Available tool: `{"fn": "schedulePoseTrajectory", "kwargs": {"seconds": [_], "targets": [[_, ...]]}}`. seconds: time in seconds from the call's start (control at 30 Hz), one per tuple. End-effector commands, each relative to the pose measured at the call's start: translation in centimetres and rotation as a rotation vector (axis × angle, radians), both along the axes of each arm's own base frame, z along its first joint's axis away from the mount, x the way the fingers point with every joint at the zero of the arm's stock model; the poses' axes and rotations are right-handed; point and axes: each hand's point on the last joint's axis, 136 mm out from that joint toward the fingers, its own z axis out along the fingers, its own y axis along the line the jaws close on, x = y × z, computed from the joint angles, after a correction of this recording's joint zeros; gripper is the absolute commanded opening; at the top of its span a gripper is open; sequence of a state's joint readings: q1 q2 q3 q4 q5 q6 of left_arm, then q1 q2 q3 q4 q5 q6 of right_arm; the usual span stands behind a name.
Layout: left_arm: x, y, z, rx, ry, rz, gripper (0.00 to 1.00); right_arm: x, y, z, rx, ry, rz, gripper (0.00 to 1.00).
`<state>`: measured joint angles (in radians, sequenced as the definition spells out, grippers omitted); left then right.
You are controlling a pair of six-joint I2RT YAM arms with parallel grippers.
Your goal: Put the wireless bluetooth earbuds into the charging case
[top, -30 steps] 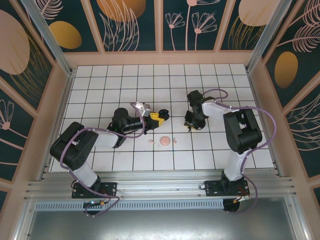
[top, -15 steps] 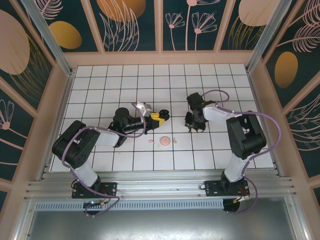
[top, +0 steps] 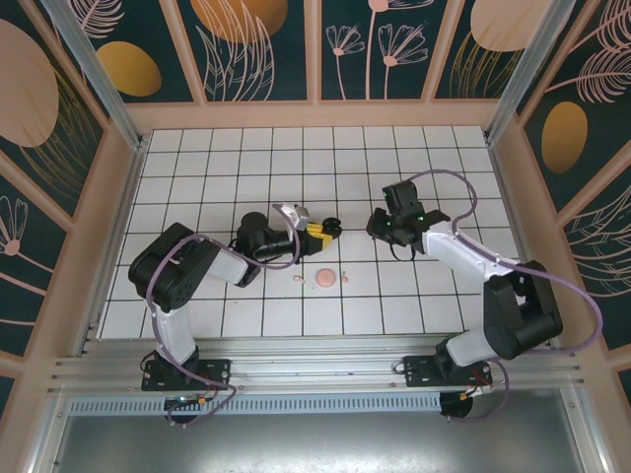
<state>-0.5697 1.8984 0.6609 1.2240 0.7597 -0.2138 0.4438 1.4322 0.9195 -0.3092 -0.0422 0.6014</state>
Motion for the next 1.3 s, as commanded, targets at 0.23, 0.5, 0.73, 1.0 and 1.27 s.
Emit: {"fn": "schedulePoseTrajectory", "kwargs": {"seconds": [0.23,0.5,0.73,1.0,1.27], "targets": [[1.8,-1.4,1.4,-0.057,-0.106,0.018,0.06,0.7,2.5,6.7,0.117,-0.258,0.043,0.22],[2.3,-1.9,1.7,-0.095,-0.075,0.017,0.06,1.0,4.1,9.2,0.153,-0.359,0.076,0.22],[2.4,-2.1,2.0,-0.11,-0.056,0.015,0.05,0.4,6.2,10.3,0.169,-0.421,0.133,0.22],[2.5,-2.1,2.7,-0.129,-0.034,0.016,0.05,0.3,7.0,10.6,0.121,-0.469,0.159,0.22],[2.3,-2.2,3.7,-0.161,-0.027,0.007,0.05,0.6,7.3,10.4,0.096,-0.497,0.162,0.22]]}}
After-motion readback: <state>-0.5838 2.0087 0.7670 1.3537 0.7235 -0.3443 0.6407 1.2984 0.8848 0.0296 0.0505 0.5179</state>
